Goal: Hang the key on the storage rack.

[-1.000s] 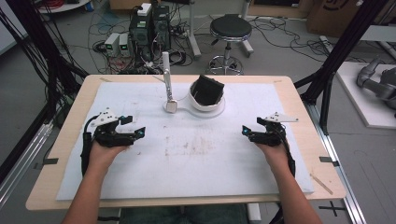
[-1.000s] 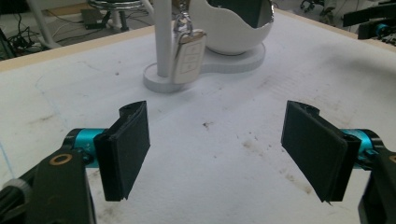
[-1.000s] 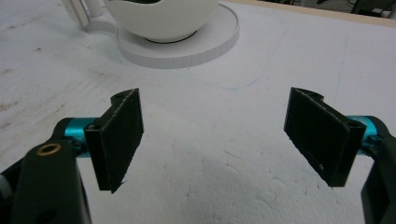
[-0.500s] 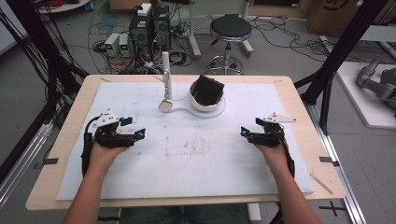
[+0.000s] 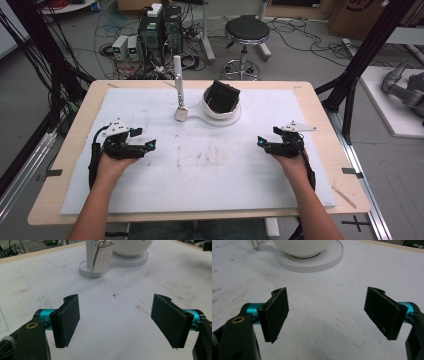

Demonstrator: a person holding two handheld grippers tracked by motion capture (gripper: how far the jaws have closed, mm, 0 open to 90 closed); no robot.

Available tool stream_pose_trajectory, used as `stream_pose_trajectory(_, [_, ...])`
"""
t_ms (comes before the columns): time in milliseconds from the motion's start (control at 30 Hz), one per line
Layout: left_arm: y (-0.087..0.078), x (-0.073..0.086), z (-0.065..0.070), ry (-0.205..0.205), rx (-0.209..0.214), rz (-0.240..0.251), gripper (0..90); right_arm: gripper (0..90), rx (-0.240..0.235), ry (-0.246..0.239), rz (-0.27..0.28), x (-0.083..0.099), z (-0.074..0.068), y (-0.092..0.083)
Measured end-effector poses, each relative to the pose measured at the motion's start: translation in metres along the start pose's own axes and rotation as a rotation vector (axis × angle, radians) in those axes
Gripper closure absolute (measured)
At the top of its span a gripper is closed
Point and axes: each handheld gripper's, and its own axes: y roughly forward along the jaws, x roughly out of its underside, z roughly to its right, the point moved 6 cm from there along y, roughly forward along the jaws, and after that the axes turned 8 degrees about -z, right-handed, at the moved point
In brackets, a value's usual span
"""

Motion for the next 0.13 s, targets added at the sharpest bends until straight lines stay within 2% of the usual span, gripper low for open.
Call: stream_pose_trajectory(133, [-0.0007,-0.0006,-0.0006,0.000,0.000,0.005,23.2,20.0,-0.005,0.000,-0.001,0.0002,0.0000,-0.0002])
